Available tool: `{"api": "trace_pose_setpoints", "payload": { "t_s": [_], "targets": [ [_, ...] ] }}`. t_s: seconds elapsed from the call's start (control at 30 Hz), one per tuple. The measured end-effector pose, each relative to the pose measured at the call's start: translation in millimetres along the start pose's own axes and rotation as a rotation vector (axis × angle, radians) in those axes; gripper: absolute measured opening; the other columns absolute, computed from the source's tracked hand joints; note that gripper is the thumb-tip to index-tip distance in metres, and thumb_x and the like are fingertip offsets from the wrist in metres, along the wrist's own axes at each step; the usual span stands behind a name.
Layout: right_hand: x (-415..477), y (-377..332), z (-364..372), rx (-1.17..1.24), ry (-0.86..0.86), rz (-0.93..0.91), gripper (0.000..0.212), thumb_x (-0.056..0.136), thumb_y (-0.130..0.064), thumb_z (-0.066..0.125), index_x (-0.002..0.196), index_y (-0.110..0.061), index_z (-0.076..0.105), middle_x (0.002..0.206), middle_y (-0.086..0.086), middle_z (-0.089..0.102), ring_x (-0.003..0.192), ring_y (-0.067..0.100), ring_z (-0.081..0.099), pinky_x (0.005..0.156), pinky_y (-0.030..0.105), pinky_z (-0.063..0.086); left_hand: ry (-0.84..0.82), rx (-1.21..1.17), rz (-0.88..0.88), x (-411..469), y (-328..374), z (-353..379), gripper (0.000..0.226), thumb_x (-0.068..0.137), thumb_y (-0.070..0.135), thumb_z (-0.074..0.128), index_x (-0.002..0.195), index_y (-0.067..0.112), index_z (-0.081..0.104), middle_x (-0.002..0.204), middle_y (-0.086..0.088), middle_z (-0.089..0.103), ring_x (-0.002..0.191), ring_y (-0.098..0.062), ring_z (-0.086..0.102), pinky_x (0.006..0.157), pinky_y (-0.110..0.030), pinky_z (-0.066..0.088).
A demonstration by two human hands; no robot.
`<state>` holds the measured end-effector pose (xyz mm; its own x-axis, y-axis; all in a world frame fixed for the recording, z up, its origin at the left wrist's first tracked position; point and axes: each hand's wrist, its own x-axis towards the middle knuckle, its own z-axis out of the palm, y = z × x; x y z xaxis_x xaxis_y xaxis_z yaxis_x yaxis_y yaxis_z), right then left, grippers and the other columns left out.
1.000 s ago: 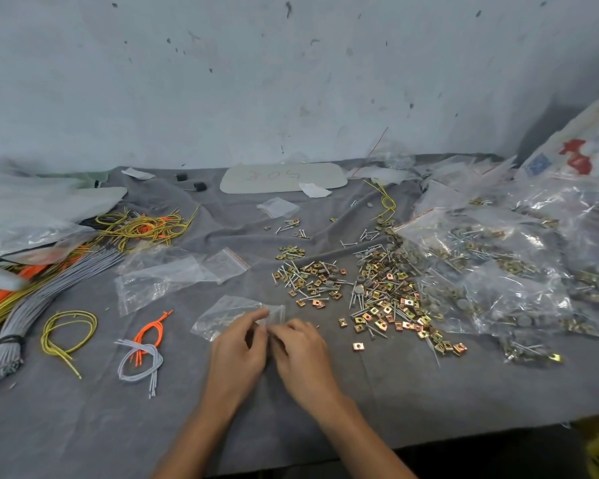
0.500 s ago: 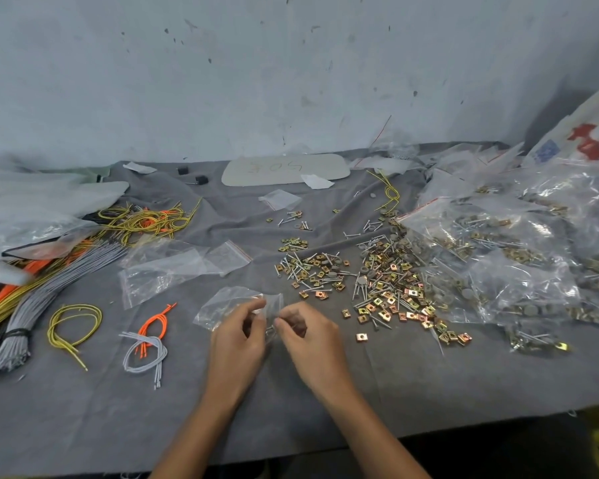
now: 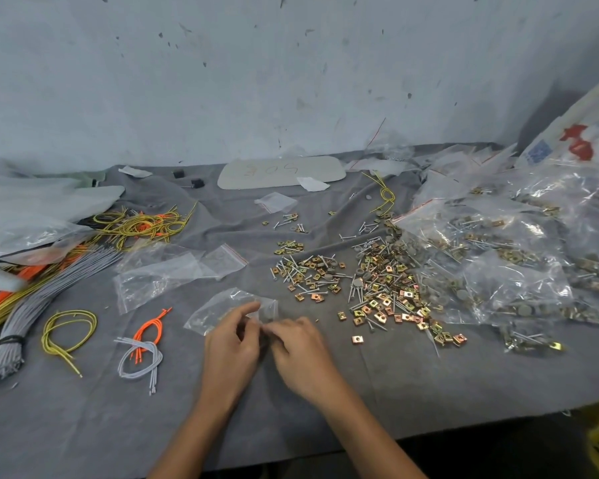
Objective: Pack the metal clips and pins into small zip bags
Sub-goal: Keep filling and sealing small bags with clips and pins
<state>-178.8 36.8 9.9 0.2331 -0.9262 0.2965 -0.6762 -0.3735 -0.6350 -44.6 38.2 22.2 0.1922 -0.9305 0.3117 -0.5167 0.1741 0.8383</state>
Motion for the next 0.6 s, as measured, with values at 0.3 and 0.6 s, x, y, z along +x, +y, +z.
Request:
{"api": "trace_pose_setpoints", "payload": {
  "t_s": [0.3,0.6],
  "targets": [
    [19.0,38.0,-77.1,-0.274,0.194,0.114,0.024,0.097,-0.018,0.055,0.111,-0.03,0.07,0.115,-0.007,0.067,0.103,0.018,0.048,0.089,0.031,0.037,0.015,-0.008,0.006,0.4,-0.2,-0.3,0.027,0.096,0.009,0.059,0.114,0.024,0.073,0.071,0.006,0.066,0.066,-0.004,0.058,0.064,-0.017,0.044],
    [30.3,61.4,-115.6,-0.588,-0.13,0.215,0.026,0.098,-0.02,0.051,0.114,-0.033,0.066,0.125,0.0,0.061,0.116,0.029,0.052,0.096,0.041,0.042,0.015,-0.048,-0.014,-0.2,-2.2,2.3,0.027,0.096,0.007,0.06,0.113,0.022,0.074,0.063,0.008,0.061,0.058,-0.005,0.053,0.064,-0.033,0.046]
  ]
}}
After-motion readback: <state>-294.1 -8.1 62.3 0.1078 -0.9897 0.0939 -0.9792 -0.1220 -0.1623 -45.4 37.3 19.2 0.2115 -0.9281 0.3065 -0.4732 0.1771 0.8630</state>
